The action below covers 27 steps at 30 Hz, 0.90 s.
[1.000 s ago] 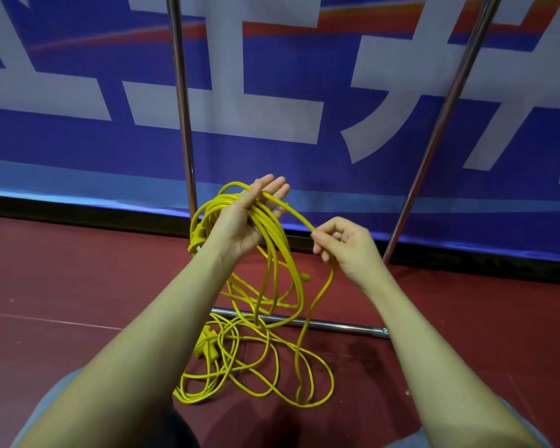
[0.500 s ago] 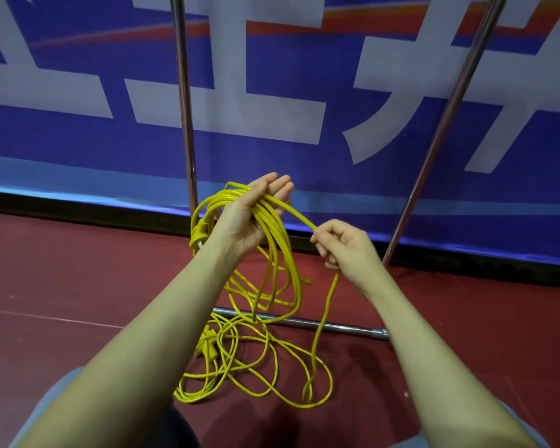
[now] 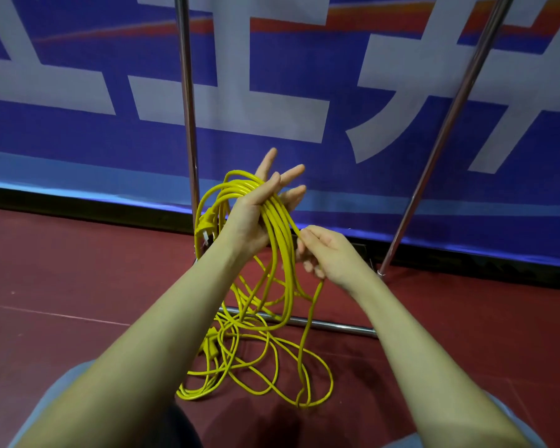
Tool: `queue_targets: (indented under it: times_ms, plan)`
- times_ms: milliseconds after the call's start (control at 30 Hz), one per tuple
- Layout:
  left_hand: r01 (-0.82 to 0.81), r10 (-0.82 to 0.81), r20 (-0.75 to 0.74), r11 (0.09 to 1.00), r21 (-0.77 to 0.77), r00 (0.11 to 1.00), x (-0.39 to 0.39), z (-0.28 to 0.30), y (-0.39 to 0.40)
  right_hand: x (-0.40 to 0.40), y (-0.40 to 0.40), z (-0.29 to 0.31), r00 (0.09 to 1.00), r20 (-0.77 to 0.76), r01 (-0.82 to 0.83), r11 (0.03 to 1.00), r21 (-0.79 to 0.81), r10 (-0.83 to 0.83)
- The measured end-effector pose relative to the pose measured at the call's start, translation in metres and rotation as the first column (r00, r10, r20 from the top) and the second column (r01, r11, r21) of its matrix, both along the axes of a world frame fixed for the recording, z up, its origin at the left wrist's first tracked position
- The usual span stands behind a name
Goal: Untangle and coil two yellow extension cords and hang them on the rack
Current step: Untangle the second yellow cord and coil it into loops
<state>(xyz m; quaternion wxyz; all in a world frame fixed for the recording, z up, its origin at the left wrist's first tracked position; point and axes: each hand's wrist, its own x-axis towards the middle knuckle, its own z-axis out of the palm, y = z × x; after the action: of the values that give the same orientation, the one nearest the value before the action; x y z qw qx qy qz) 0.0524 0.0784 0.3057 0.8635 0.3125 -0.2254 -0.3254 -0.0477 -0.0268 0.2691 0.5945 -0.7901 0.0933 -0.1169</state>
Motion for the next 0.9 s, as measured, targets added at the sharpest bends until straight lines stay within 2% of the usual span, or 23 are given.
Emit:
queue_targets:
  times_ms: [100, 433, 667, 700, 767, 833, 900]
  plan:
    - [0.030, -0.032, -0.028, 0.998, -0.058, 0.999, -0.003, 0.003, 0.002, 0.001, 0.002, 0.002, 0.999, 0.006, -0.044, 0.999, 0.022, 0.044]
    - [-0.001, 0.006, -0.134, 0.999, 0.038, 0.991, -0.001, 0.006, 0.000, -0.004, -0.005, -0.004, 0.998, -0.001, -0.067, 0.998, 0.012, 0.067]
    - [-0.027, 0.014, -0.277, 0.999, -0.041, 0.961, 0.011, 0.007, 0.005, -0.016, -0.023, -0.030, 0.985, -0.171, 0.007, 0.999, -0.038, -0.013]
    - [-0.013, -0.001, -0.283, 0.999, -0.048, 0.959, 0.012, 0.007, 0.006, -0.017, -0.024, -0.031, 0.982, -0.188, 0.037, 0.999, 0.019, -0.033]
    - [0.010, -0.016, -0.264, 1.000, -0.026, 0.964, 0.015, 0.005, 0.009, -0.019, -0.029, -0.033, 0.984, -0.164, 0.103, 0.967, 0.233, -0.065]
    - [0.032, -0.023, -0.204, 0.999, 0.041, 0.979, 0.019, 0.004, 0.012, -0.019, -0.034, -0.029, 0.991, -0.088, 0.126, 0.879, 0.460, -0.096]
    - [0.064, -0.051, -0.107, 0.991, 0.121, 0.993, 0.020, 0.000, 0.015, -0.020, -0.038, -0.019, 0.991, -0.018, 0.114, 0.791, 0.601, -0.129]
